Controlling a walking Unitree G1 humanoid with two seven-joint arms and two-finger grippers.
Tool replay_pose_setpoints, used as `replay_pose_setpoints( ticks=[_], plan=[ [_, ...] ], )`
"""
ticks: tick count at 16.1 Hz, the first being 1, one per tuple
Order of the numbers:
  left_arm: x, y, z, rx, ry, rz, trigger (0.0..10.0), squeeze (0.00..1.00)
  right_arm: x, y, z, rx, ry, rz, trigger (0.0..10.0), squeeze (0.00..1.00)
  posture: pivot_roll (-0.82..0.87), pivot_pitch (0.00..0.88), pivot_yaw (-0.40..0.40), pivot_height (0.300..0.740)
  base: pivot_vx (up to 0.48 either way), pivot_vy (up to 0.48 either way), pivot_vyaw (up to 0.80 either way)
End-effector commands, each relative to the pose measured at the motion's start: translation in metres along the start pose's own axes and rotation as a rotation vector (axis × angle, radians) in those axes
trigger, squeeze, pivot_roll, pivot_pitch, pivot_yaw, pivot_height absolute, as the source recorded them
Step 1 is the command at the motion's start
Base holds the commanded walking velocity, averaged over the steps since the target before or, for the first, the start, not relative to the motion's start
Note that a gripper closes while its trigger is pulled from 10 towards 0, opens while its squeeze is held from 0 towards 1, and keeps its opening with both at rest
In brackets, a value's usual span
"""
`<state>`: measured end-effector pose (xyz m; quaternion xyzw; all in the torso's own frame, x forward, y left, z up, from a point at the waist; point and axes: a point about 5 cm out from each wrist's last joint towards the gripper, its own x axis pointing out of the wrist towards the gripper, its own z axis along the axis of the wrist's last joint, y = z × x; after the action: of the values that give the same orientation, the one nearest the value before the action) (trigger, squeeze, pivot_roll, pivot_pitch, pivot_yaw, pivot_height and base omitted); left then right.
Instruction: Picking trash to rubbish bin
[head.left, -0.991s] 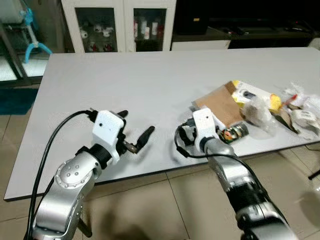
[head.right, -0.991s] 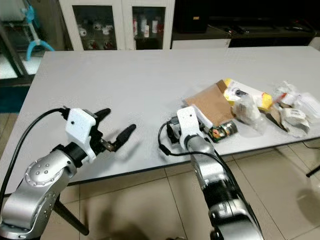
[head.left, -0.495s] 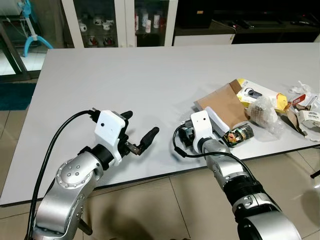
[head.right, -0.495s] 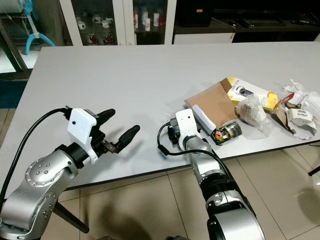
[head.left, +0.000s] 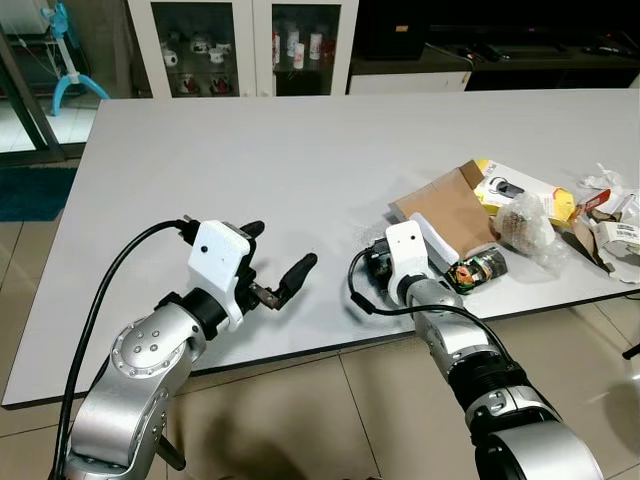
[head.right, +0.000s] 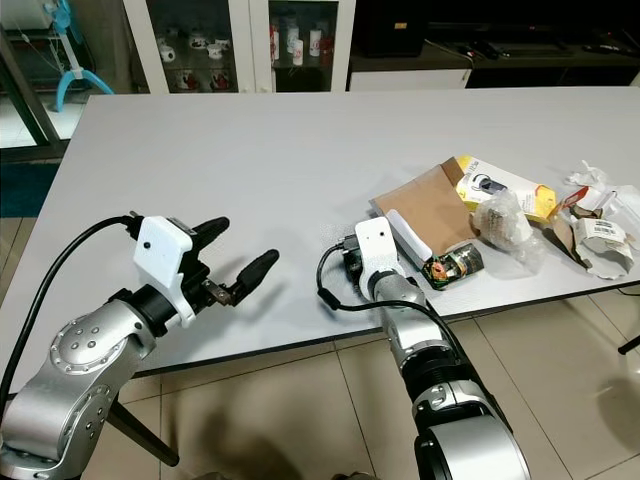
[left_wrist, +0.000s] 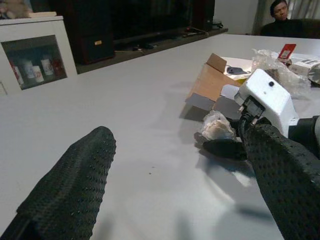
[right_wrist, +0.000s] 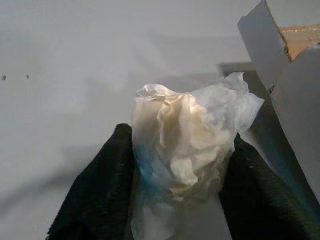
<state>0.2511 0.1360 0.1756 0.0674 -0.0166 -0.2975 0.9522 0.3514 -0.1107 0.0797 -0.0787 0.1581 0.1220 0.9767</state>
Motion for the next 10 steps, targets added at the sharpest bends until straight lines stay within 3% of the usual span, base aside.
replay_pose_setpoints(
  ticks=[1,6,8,10],
  plan=[
    [0.000,-0.002,0.002,0.020,-0.016,0.013,10.0,0.00,-0.001,-0.003,0.003,0.018,-0.034,-0.008,0.0,0.00,0.03,0.038,-0.081,0.740,0.000,0.000,0.00],
    [-0.001,-0.002,-0.003,0.003,-0.011,0.073,10.0,0.00,-0.009,-0.002,0.009,0.029,-0.124,0.002,0.0,0.00,0.02,0.035,-0.077,0.740,0.000,0.000,0.00],
    [-0.005,0.003,-0.012,-0.045,0.016,0.159,10.0,0.00,-0.020,-0.002,0.018,0.059,-0.227,0.015,0.0,0.00,0.02,0.031,-0.080,0.740,0.000,0.000,0.00],
    [-0.013,0.003,-0.022,-0.042,0.037,0.210,10.0,0.00,-0.041,-0.005,0.024,0.091,-0.364,-0.013,0.0,0.00,0.02,0.031,-0.082,0.740,0.000,0.000,0.00]
  ],
)
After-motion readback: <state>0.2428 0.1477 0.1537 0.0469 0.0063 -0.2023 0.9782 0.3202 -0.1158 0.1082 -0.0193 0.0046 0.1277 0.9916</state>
